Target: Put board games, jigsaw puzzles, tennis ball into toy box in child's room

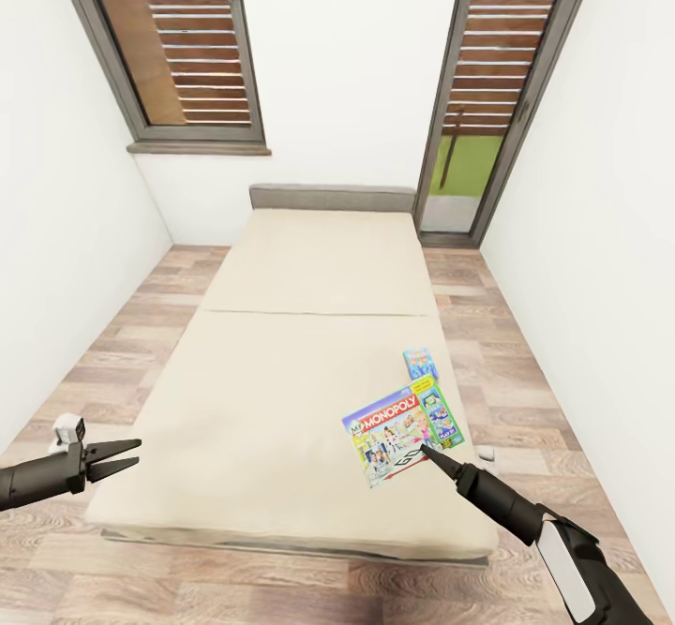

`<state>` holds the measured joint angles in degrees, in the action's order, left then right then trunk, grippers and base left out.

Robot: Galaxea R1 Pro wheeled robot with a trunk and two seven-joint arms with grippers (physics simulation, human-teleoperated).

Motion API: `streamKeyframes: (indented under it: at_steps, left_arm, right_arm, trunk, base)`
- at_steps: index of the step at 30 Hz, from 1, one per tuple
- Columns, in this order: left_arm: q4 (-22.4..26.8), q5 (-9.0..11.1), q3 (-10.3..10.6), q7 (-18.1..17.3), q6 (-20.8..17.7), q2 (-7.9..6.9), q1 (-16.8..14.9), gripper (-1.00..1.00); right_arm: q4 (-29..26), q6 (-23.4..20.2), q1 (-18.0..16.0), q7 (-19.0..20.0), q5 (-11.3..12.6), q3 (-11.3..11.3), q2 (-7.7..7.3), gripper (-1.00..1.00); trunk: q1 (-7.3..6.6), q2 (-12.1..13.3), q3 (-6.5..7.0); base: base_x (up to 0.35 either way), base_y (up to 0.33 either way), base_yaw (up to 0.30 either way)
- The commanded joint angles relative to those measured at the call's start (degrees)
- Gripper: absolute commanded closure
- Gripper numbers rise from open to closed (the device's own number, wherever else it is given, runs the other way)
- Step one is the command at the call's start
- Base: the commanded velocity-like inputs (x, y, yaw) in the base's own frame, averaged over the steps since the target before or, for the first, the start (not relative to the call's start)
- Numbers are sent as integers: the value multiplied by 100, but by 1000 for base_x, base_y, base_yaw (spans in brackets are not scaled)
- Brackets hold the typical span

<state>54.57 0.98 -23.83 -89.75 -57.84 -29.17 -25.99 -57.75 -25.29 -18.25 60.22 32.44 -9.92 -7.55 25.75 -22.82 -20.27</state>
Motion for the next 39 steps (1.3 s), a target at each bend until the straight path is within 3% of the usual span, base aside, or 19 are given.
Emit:
streamKeyframes:
  at_steps: [1, 29, 39]
  left_arm:
    - [1, -8, 1, -25, -61, -1, -3, -100]
    - [-6, 22, -38, -25, -61, -3, -3, -100]
    - [-34, 10, 12, -25, -27, 139, 39, -100]
  right_arm:
    - [0, -47, -3, 7, 33, -1, -1, 100]
    - [-8, -47, -3, -20, 30, -1, 7, 100]
    - [-118, -46, -3, -73, -10, 41, 71, 100]
  trunk:
    - [3, -9, 1]
    - [3, -9, 268]
    - [3, -9, 364]
  base:
    - [0, 0, 0]
    - [0, 0, 0]
    - [0, 0, 38]
